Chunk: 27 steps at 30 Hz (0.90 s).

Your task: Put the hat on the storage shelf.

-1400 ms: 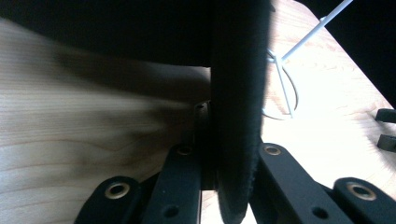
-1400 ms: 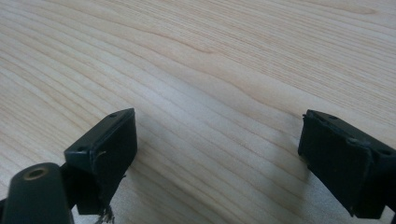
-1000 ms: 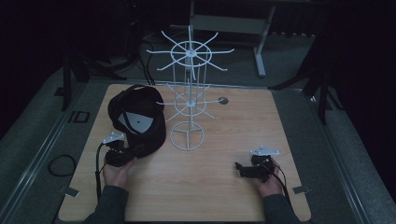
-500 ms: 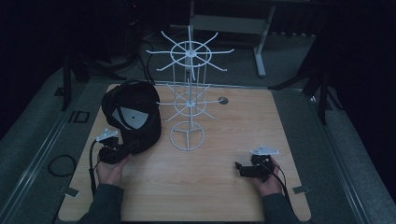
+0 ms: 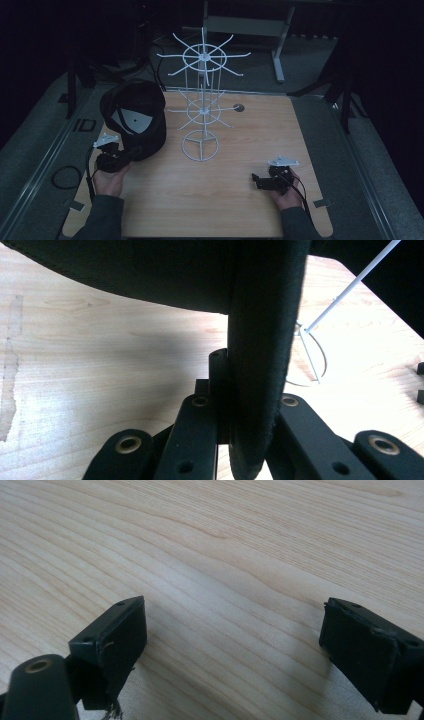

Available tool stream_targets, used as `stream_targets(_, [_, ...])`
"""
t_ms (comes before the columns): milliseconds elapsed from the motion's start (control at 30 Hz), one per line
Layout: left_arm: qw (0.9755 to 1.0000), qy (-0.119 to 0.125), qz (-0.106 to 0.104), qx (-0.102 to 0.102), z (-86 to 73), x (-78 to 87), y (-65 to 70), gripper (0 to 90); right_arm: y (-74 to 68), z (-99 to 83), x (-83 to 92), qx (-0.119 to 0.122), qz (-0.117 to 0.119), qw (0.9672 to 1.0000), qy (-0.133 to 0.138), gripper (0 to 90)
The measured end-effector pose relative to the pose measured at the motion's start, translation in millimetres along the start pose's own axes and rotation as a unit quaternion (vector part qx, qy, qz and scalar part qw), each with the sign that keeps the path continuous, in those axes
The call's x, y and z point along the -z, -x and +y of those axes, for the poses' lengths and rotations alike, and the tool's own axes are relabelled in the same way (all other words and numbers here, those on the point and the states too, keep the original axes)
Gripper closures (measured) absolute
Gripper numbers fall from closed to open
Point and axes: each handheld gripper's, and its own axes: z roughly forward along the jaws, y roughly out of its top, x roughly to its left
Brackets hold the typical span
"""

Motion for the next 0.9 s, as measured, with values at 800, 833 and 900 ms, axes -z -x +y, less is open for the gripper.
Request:
stream_targets(800, [0.9992,0.015,0.022,-0.031,12.0,11.2,12.1,86.7,-0.2,0.0,0.1,-0.001,0.000,1.0000,0.000,11.5])
stream_targets(833, [0.9991,0.015,0.025,-0.033,12.2,11.6,12.9,86.7,-0.2,-0.1,0.0,-0.001,0.000,1.0000,0.000,11.5])
stream_targets(900, [0.9989,0.019,0.028,-0.032,12.4,12.2,13.9,86.7,-0.2,-0.1,0.1,-0.001,0.000,1.0000,0.000,11.5])
